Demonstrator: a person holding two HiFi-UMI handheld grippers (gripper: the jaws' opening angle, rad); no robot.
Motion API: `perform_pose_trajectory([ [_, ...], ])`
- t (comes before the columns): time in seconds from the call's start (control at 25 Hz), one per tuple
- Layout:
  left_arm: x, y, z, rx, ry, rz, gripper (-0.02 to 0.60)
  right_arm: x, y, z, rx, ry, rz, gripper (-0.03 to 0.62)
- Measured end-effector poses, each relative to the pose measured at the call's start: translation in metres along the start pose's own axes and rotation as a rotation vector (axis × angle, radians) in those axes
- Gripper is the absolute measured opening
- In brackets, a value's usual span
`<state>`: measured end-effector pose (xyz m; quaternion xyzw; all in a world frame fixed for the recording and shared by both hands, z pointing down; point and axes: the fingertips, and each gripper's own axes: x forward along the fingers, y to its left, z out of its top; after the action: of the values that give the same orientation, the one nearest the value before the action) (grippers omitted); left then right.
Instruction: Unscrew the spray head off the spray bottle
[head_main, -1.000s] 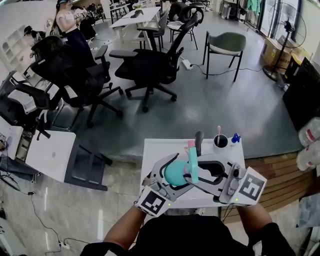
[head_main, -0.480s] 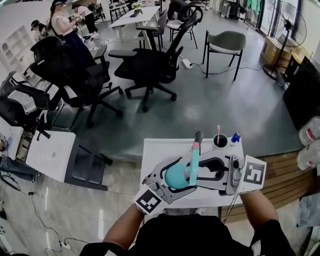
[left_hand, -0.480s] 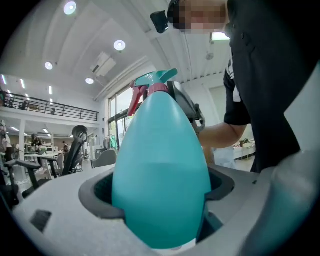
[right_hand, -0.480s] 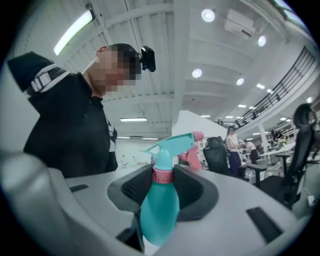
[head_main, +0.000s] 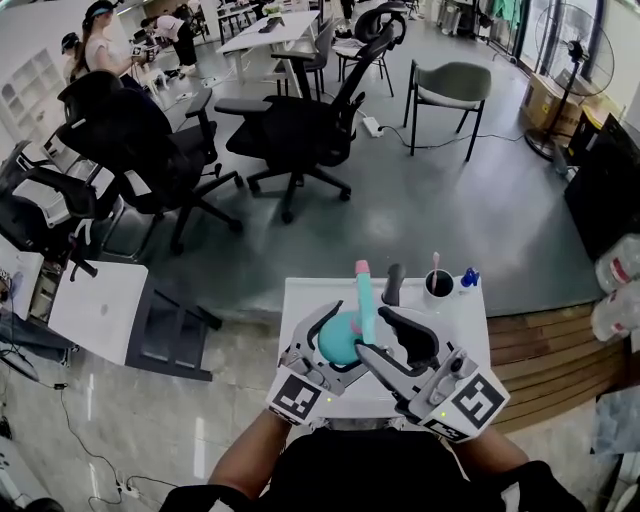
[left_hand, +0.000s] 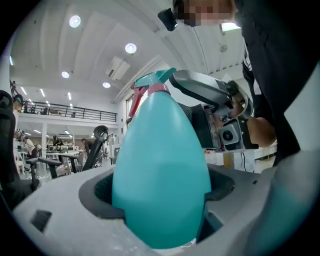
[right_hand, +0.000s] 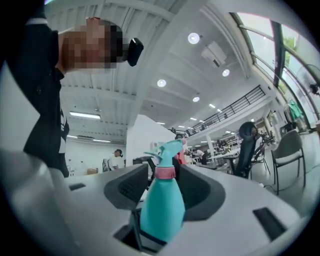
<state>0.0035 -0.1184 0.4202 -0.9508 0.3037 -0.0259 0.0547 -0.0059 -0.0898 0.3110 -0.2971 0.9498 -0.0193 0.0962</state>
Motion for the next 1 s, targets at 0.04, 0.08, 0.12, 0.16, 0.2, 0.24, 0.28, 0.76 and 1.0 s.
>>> perform_pose_trajectory([
  [0.04,0.0,0.0,-0.001,-0.003,0.001,-0.002,0.462,0.002,-0.002,-0.001,0.015,0.003,-0.022,0.195],
  [0.08,0.001,-0.001,-0.001,-0.007,0.002,-0.006,0.462,0.004,-0.004,-0.003,0.027,0.007,-0.045,0.197],
  [0.12,0.002,-0.003,-0.001,-0.007,0.002,-0.011,0.462,0.005,-0.006,-0.005,0.03,0.01,-0.071,0.206],
  [0.16,0.003,-0.005,-0.001,-0.006,0.001,-0.016,0.462,0.006,-0.008,-0.005,0.026,0.013,-0.096,0.207],
  [0.2,0.004,-0.006,-0.001,-0.003,0.0,-0.02,0.462,0.007,-0.009,-0.006,0.02,0.017,-0.113,0.209],
  [0.24,0.004,-0.006,-0.001,-0.002,0.0,-0.021,0.462,0.008,-0.009,-0.006,0.014,0.023,-0.119,0.204],
  [0.28,0.005,-0.006,-0.003,0.001,0.001,-0.021,0.462,0.009,-0.008,-0.006,0.008,0.031,-0.114,0.177],
  [0.76,0.001,-0.014,-0.002,0.035,-0.008,-0.072,0.462,0.006,0.008,-0.007,-0.035,0.11,0.097,0.135],
  [1.0,-0.002,-0.029,0.005,-0.018,-0.049,-0.184,0.462,0.0,0.022,-0.008,-0.012,0.134,0.32,0.133],
])
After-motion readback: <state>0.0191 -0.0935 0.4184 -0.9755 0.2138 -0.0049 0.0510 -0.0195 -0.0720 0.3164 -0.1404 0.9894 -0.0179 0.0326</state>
